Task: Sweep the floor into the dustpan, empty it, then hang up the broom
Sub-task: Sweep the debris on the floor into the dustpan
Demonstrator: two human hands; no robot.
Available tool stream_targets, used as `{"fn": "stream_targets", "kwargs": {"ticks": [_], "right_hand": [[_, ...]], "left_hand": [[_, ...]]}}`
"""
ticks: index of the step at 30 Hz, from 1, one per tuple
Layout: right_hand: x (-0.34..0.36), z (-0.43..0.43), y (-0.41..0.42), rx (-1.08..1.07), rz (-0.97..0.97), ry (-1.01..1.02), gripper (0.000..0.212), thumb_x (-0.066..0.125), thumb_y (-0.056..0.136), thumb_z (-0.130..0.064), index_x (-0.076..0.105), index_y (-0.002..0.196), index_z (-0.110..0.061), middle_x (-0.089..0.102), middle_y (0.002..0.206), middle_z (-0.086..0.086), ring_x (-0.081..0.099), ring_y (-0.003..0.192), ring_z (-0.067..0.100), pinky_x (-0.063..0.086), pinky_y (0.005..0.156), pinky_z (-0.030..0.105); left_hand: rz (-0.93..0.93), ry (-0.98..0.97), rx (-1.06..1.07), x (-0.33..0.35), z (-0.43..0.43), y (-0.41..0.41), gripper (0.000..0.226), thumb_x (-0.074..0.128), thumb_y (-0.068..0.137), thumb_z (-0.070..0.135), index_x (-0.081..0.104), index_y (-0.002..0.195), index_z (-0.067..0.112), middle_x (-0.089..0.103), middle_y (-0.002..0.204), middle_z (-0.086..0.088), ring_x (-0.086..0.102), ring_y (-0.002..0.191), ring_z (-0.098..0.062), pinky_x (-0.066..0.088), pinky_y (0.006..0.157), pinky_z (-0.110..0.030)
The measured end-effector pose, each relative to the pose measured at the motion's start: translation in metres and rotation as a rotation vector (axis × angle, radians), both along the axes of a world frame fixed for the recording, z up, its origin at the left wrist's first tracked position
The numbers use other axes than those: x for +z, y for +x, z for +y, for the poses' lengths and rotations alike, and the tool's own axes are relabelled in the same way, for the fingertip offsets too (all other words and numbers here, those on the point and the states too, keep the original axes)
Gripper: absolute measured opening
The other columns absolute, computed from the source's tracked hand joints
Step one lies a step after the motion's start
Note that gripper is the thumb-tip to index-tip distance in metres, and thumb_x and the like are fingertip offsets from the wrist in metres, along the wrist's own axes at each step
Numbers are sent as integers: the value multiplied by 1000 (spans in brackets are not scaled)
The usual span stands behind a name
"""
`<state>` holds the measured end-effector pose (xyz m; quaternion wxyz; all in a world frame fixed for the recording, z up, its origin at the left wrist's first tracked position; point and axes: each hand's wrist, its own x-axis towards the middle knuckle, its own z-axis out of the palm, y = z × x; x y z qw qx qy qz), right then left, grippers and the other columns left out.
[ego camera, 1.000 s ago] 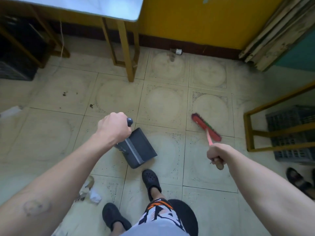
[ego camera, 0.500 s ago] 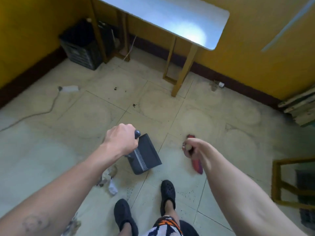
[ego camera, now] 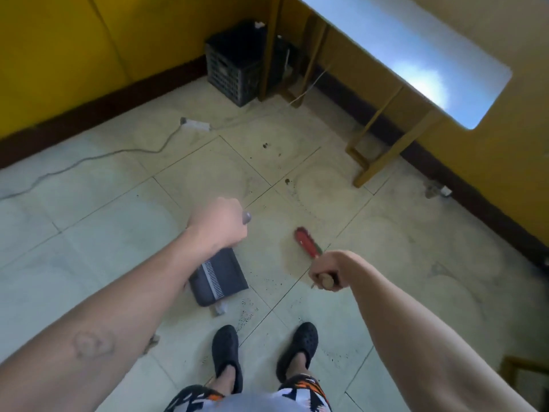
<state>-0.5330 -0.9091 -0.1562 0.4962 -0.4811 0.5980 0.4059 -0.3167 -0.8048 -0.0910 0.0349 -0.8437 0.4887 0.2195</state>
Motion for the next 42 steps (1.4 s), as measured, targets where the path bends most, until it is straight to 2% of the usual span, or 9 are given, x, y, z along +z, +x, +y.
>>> {"fn": "stream_targets", "kwargs": {"ticks": [2, 6, 14, 28, 32, 34, 37, 40, 42], "right_hand": [[15, -6, 16, -5, -13, 42, 13, 54, 67, 1, 48, 78, -5, 47, 55, 5, 45, 42, 13, 34, 38, 18], [60, -32, 43, -173, -111, 57, 17, 43, 86, -2, 52, 72, -2, 42, 42, 0, 39, 27, 9, 29, 28, 12], [112, -91, 15, -372, -198, 113, 24, 38, 93, -7, 49, 112, 4, 42, 47, -2, 39, 29, 6, 32, 26, 14], [41, -81, -8, 164, -129, -162, 11, 41, 90, 2, 44, 83, -6, 45, 41, 6, 41, 25, 11, 36, 28, 15], [-3, -65, -30, 433, -28, -155, 11, 40, 85, 7, 48, 78, 6, 42, 34, 7, 38, 22, 15, 33, 31, 15], [-19, -46, -40, 439, 24, -144, 8, 39, 82, 9, 44, 89, 10, 42, 33, 8, 35, 21, 15, 33, 35, 14], [-37, -16, -51, 423, -26, -248, 60, 33, 82, 8, 19, 141, 5, 53, 43, 11, 40, 28, 14, 40, 40, 20], [-50, 15, -49, 508, -12, -298, 64, 30, 88, 4, 5, 146, 7, 62, 71, 11, 36, 35, 10, 33, 34, 15], [-54, 37, -41, 545, 37, -274, 57, 31, 89, -1, 15, 143, 6, 51, 63, 9, 35, 33, 11, 28, 31, 11]], "left_hand": [[31, 42, 49, 0, 1, 8, 12, 52, 91, 27, 53, 90, 15, 57, 86, -6, 55, 78, -27, 44, 68, -32], [103, 120, 133, 7, 9, 22, 10, 54, 89, 21, 51, 94, 12, 56, 91, -7, 56, 86, -29, 43, 72, -33], [79, 143, 266, 23, 28, 43, 16, 55, 89, 26, 50, 96, 12, 51, 90, -11, 52, 82, -30, 43, 73, -34], [-26, 162, 455, 31, 77, -23, 17, 53, 93, 24, 51, 94, 7, 51, 71, -6, 49, 59, -19, 39, 55, -31], [8, 156, 528, 35, 91, -42, 16, 55, 89, 22, 52, 89, 6, 50, 70, -6, 50, 58, -20, 41, 56, -31], [20, 169, 552, 37, 100, -49, 15, 55, 88, 19, 52, 82, 6, 53, 71, -6, 53, 58, -20, 41, 53, -29], [22, 177, 583, 41, 113, -53, 17, 55, 88, 19, 51, 78, 6, 55, 73, -6, 54, 58, -20, 41, 52, -28], [20, 167, 642, 46, 132, -50, 14, 53, 90, 19, 54, 90, 5, 52, 74, -6, 52, 59, -20, 42, 54, -30], [32, 168, 683, 46, 152, -45, 14, 52, 90, 18, 54, 93, 5, 51, 73, -6, 51, 59, -20, 42, 54, -29]]}}
